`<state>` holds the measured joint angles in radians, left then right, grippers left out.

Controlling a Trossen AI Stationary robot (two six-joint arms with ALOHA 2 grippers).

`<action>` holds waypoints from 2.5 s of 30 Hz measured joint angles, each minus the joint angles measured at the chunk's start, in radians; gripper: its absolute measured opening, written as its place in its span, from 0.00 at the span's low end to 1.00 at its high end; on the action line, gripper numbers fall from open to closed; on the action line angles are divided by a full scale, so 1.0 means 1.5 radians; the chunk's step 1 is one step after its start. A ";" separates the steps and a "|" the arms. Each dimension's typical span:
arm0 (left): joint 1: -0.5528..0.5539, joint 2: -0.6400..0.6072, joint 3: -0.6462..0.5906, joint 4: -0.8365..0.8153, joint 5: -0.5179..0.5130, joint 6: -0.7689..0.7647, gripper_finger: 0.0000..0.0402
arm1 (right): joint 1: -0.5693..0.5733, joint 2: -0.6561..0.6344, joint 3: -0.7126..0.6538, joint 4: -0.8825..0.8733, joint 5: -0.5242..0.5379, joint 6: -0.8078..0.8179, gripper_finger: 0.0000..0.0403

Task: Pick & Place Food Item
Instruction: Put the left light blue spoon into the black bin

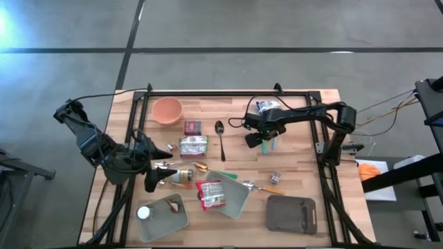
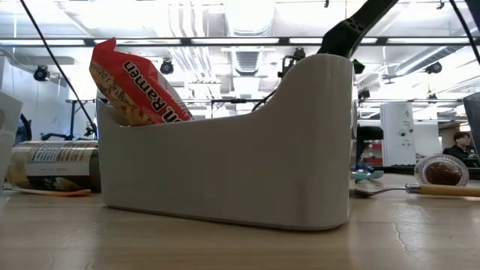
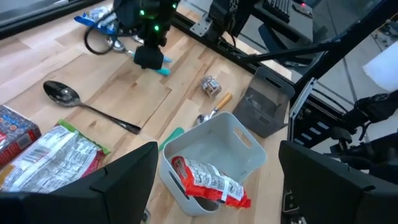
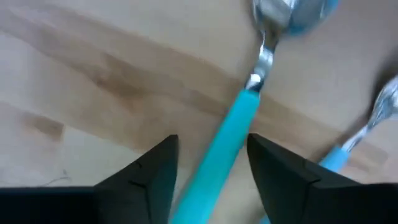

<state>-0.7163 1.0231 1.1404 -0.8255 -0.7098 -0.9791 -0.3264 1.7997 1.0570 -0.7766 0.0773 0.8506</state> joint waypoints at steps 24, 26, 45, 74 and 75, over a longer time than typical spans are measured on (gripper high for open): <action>0.002 0.000 0.000 -0.004 0.003 0.008 0.85 | 0.019 -0.069 0.021 -0.020 -0.024 -0.117 0.09; 0.002 0.000 0.000 -0.004 0.003 0.010 0.85 | 0.030 -0.101 0.021 -0.031 -0.024 -0.139 0.09; 0.018 -0.001 0.000 -0.008 0.007 0.053 0.85 | 0.413 -0.335 0.022 -0.190 -0.089 -0.153 0.09; 0.031 -0.001 0.000 -0.011 0.036 0.060 0.85 | 0.737 -0.218 0.023 -0.074 -0.107 0.132 0.09; 0.031 -0.001 0.000 -0.011 0.039 0.060 0.85 | 0.741 -0.216 0.023 -0.074 -0.108 0.123 0.09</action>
<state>-0.6697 1.0220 1.1404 -0.8425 -0.6520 -0.8898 0.7850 1.4750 1.0908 -0.8875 -0.0845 1.0356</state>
